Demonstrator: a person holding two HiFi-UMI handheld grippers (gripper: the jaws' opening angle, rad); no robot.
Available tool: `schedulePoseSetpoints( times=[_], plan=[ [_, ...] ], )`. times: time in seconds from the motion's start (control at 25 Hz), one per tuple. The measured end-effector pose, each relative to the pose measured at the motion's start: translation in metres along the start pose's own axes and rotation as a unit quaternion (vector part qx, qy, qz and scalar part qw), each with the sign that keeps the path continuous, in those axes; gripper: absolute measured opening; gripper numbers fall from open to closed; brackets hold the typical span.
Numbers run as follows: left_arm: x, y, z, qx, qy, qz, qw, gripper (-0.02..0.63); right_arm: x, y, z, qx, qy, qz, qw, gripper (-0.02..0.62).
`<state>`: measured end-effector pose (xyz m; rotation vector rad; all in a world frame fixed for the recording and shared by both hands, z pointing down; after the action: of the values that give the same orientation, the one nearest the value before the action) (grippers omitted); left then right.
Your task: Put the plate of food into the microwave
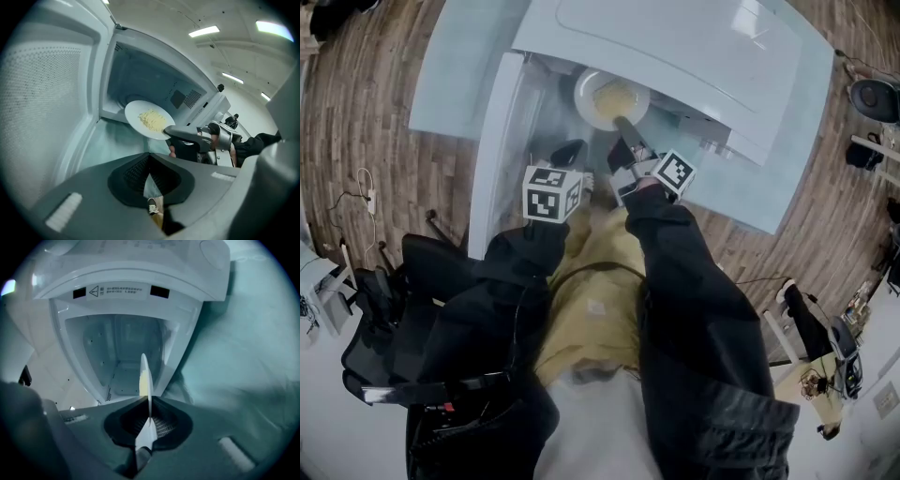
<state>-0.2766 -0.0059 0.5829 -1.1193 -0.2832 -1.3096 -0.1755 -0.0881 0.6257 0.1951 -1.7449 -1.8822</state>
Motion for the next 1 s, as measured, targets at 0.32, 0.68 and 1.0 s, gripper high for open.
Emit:
schedulePoseSetpoints(
  times=[0.32, 0.68, 1.0],
  plan=[
    [0.001, -0.005, -0.002, -0.013, 0.004, -0.003, 0.9999, -0.003, 0.029, -0.007, -0.028, 0.019, 0.036, 0.001, 0.999, 0.009],
    [-0.001, -0.009, 0.001, -0.023, 0.008, -0.008, 0.9997, -0.003, 0.05, -0.001, -0.047, 0.033, 0.06, 0.012, 0.998, 0.009],
    [-0.004, -0.008, 0.006, -0.026, 0.01, -0.007, 0.9996, -0.003, 0.052, -0.001, -0.046, 0.053, 0.066, 0.036, 0.996, 0.009]
  ],
)
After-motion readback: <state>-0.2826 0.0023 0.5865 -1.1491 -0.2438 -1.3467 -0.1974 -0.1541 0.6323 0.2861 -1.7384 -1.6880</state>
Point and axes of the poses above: the fingertips, and each gripper's own axes: x forward along the fingers, y to its right, z out of its underside, the point moved 4 cm from there along -x, backward along the fingers, and after that the axes turned 9 degrees about -x, right-handed, at the moved point
